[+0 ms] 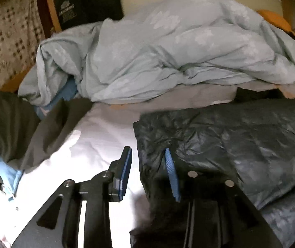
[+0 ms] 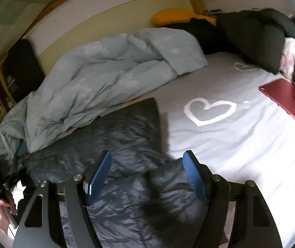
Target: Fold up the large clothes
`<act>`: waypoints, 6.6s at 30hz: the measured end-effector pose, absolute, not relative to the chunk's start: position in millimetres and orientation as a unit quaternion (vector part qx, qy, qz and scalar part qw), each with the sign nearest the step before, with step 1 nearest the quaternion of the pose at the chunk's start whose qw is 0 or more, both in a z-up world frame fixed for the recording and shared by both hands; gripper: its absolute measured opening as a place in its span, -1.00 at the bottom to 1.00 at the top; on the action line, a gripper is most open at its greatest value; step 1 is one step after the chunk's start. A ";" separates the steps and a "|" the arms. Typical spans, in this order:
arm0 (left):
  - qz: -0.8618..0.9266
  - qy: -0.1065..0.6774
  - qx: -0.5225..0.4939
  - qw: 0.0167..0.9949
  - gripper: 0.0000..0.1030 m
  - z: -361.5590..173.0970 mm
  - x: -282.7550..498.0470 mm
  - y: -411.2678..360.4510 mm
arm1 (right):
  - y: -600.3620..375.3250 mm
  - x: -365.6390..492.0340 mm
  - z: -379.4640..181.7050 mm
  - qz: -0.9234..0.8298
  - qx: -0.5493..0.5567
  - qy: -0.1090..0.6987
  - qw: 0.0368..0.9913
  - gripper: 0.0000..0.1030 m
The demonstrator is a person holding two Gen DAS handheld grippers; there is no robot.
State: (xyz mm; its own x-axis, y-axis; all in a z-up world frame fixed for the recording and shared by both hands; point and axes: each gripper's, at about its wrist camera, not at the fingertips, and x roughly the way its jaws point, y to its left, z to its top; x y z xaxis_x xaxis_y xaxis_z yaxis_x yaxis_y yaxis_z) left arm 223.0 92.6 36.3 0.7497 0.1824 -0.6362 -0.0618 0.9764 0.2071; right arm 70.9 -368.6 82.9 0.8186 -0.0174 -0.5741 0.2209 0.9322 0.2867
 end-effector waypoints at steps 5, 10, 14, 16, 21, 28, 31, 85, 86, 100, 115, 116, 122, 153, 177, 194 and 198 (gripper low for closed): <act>0.002 0.325 0.122 0.938 -0.34 45.1 193.9 66.4 | -340.5 96.1 84.9 -0.046 0.096 0.343 0.933 0.41; -0.001 0.364 0.134 0.922 -0.33 35.6 209.8 44.5 | -338.6 144.4 66.1 -0.050 0.083 0.396 0.913 0.41; 0.050 0.430 0.144 0.890 -0.33 -0.3 244.2 54.9 | -355.9 183.5 30.7 -0.018 0.115 0.460 0.880 0.41; 0.087 0.441 0.145 0.881 -0.32 -13.6 253.5 65.9 | -366.4 194.6 17.8 -0.031 0.114 0.476 0.872 0.41; 0.096 0.445 0.120 0.882 -0.09 -22.0 258.7 80.0 | -384.6 217.6 -5.5 -0.041 0.093 0.487 0.868 0.41; 0.092 0.406 0.140 0.898 -0.13 -25.1 244.7 73.6 | -374.6 220.1 -10.2 -0.059 0.054 0.488 0.869 0.45; 0.080 0.331 0.144 0.929 -0.17 -2.7 215.5 69.2 | -366.9 205.8 7.2 -0.070 0.028 0.472 0.878 0.45; -0.063 0.299 0.227 0.925 0.81 -14.8 23.9 -21.4 | -232.0 18.3 26.4 0.007 -0.048 0.390 0.920 0.56; -0.062 0.308 0.218 0.924 0.81 -15.3 23.1 -17.9 | -229.8 14.3 21.4 0.012 -0.057 0.395 0.917 0.56; -0.030 0.384 0.221 0.896 0.87 -41.9 32.3 8.4 | -196.0 -4.4 -24.7 -0.017 -0.251 0.414 0.875 0.65; 0.022 0.399 0.114 0.910 0.69 -30.4 54.4 68.3 | -285.0 22.4 -8.5 -0.152 -0.142 0.444 0.871 0.45; 0.020 0.398 0.115 0.910 0.66 -29.5 53.8 67.3 | -286.3 23.1 -9.1 -0.142 -0.131 0.450 0.872 0.36; 0.027 0.399 0.137 0.906 0.56 -37.3 58.3 65.3 | -287.9 23.9 -12.4 -0.132 -0.120 0.458 0.871 -0.24; -0.005 0.336 0.074 0.939 -0.48 90.1 101.2 94.7 | -306.0 45.1 128.3 -0.066 -0.035 0.346 0.935 -0.85; 0.056 0.341 0.076 0.935 0.55 19.9 213.3 117.7 | -345.5 168.5 52.7 -0.109 0.020 0.325 0.939 0.48; -0.055 0.442 -0.172 0.879 0.80 -6.1 184.7 165.4 | -384.2 119.8 31.7 -0.015 0.193 0.410 0.891 0.72; -0.067 0.460 -0.177 0.868 0.81 -22.0 192.6 160.7 | -396.0 135.2 4.7 0.032 0.264 0.447 0.854 0.75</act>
